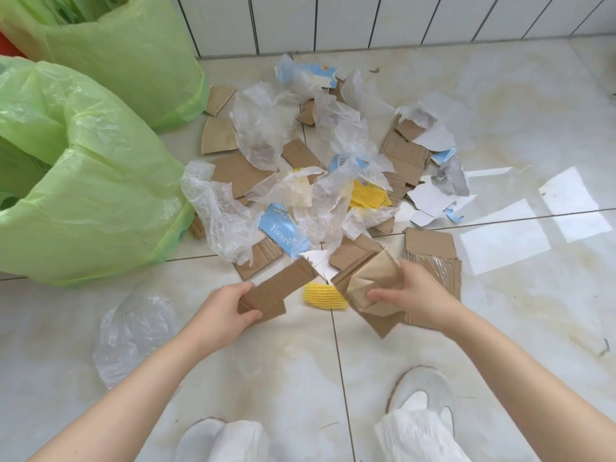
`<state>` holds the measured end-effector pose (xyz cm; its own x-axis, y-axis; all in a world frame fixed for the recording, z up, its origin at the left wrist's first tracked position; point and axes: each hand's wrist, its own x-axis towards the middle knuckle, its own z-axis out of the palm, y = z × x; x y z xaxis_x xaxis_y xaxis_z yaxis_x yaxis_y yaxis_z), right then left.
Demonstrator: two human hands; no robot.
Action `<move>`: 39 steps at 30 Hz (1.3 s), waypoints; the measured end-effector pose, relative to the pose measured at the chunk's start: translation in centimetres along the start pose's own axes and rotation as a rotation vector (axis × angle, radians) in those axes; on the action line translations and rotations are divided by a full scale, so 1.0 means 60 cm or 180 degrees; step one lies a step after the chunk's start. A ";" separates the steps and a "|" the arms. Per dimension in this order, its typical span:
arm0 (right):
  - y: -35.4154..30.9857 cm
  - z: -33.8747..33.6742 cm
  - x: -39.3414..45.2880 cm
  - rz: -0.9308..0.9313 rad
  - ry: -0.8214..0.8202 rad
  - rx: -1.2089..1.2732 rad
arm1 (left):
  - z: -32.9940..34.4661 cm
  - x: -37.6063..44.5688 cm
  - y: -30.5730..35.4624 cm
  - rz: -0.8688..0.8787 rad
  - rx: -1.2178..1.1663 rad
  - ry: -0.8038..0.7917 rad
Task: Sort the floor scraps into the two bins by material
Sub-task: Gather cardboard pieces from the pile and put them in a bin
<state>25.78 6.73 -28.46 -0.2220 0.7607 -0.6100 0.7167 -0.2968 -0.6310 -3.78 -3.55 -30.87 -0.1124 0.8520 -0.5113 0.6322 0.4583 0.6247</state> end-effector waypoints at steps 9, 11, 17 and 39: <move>-0.043 0.010 0.084 0.0223 0.0271 -0.1556 | -0.002 0.109 0.041 0.0583 0.1085 0.0354; -0.043 0.024 0.087 0.0310 0.0272 -0.1818 | 0.000 0.116 0.038 0.0496 0.1372 0.0331; -0.038 0.038 0.082 0.0227 0.0436 -0.1875 | 0.009 0.111 0.035 0.0205 0.1659 0.0424; -0.185 0.033 -0.042 -0.1244 0.0267 -0.1284 | -0.112 -0.044 0.047 -0.0015 -0.0666 0.1480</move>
<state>17.05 6.95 -20.88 -0.4800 0.8179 -0.3173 0.7913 0.2475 -0.5591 -6.89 -2.79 -23.80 -0.4743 0.8505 -0.2273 0.4691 0.4627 0.7522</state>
